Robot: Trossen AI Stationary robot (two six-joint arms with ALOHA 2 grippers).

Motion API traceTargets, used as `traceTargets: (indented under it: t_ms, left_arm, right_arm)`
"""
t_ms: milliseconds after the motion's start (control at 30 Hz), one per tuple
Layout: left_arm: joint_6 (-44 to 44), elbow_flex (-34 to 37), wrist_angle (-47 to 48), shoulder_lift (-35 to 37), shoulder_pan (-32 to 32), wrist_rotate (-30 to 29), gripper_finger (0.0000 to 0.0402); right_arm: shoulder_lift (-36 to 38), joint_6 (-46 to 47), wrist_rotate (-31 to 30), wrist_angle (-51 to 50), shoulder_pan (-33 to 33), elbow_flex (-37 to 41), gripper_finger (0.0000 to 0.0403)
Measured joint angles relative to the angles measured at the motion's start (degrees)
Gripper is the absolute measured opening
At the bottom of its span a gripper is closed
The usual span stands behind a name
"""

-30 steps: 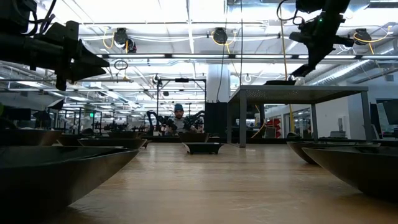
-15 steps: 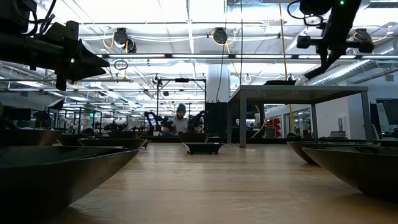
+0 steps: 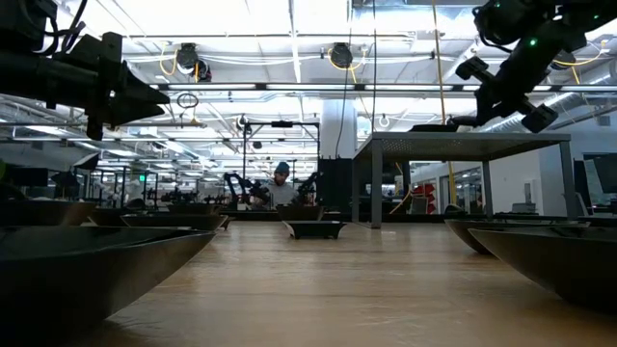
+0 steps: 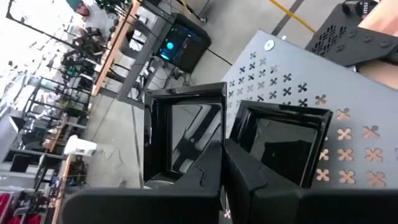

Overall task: Pick & Place Mini shaped plates
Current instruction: Stack the black square plate on the black square plates on the shelf

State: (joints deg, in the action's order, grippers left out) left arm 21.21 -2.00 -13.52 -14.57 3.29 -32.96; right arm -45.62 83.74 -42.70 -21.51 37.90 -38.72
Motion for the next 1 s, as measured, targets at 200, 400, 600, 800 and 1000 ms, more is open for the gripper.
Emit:
traceTargets:
  t_ms: [200,400,600,800,1000]
  left_arm:
    - [0.00,-0.02,0.00,0.02,0.00,0.01,0.0129]
    - [0.00,0.00,0.00,0.02,-0.02,-0.01,0.0129]
    - [0.00,-0.01,0.00,0.00,-0.02,0.01,0.0129]
    - [0.01,-0.01,0.00,0.01,0.00,0.00,0.0129]
    - [0.00,-0.01,0.00,0.02,0.00,-0.01,0.0129]
  right_arm:
    - [2.00,-0.31,-0.74,-0.52,-1.50,0.00,0.0000]
    - [4.68,2.80,-0.93,-4.15,-4.26,0.00,0.0000]
    - [4.49,1.06,-0.80,-5.32,-5.14,-4.05,0.0000]
    - [4.52,-15.45,-4.55,-2.46,-5.96,-13.61,0.0000]
    - [4.51,-27.72,-6.77,-1.57,-7.73,-17.38,0.0000]
